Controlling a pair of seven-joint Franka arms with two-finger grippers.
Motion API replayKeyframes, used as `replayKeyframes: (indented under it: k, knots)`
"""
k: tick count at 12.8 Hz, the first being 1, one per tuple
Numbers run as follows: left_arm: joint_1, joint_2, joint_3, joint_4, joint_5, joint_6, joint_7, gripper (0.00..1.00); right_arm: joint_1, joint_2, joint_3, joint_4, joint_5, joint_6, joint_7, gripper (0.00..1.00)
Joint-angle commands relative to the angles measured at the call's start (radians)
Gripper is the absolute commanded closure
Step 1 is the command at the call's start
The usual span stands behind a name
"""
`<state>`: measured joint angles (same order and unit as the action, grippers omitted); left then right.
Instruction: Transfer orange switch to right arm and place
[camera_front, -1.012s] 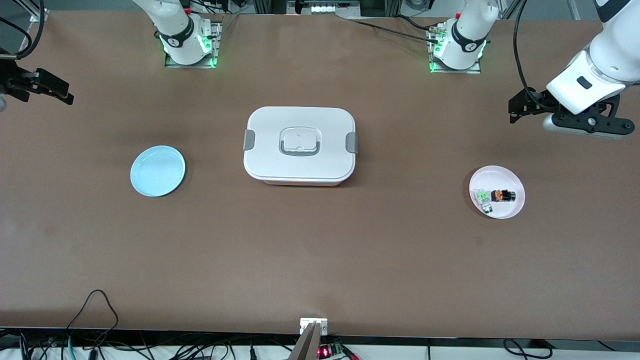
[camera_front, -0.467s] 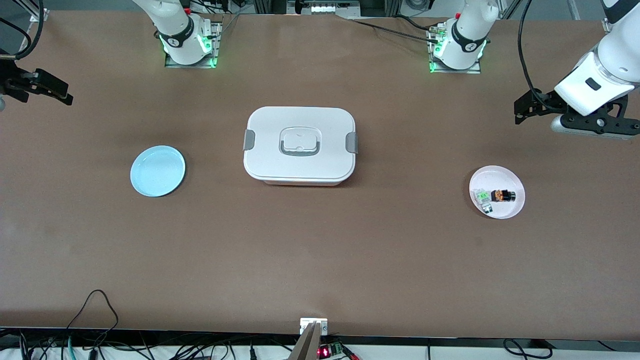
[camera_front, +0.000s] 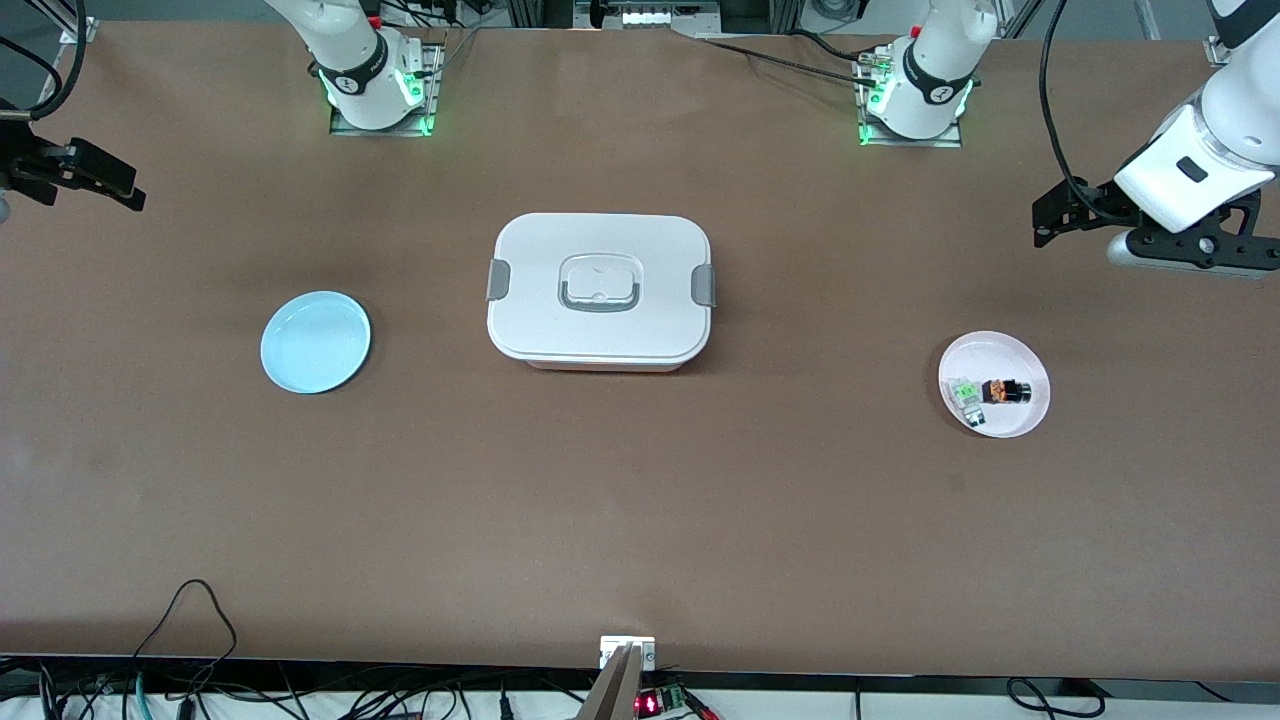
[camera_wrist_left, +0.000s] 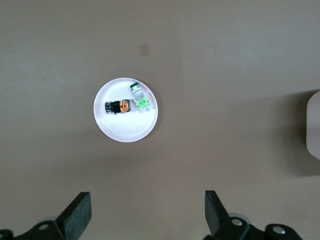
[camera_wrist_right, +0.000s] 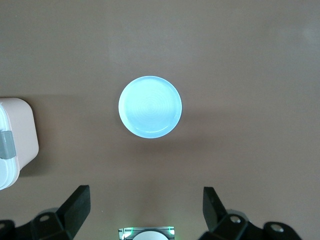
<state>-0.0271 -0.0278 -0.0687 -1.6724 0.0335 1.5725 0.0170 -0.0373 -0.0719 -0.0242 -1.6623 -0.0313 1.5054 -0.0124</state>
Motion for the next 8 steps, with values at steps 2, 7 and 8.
replayKeyframes:
  k: [2,7,8]
  knots:
    - [0.001,0.006,-0.002,0.020,0.020,-0.020,-0.008,0.00,-0.004,0.003,-0.003,0.004,0.021,0.006,-0.011,0.00]
    - [0.061,0.078,0.001,0.060,0.019,-0.006,-0.005,0.00,-0.004,0.001,-0.003,0.002,0.034,-0.008,-0.011,0.00]
    - [0.087,0.098,0.001,0.060,0.019,0.009,0.006,0.00,-0.004,0.003,-0.003,0.002,0.034,-0.010,-0.009,0.00]
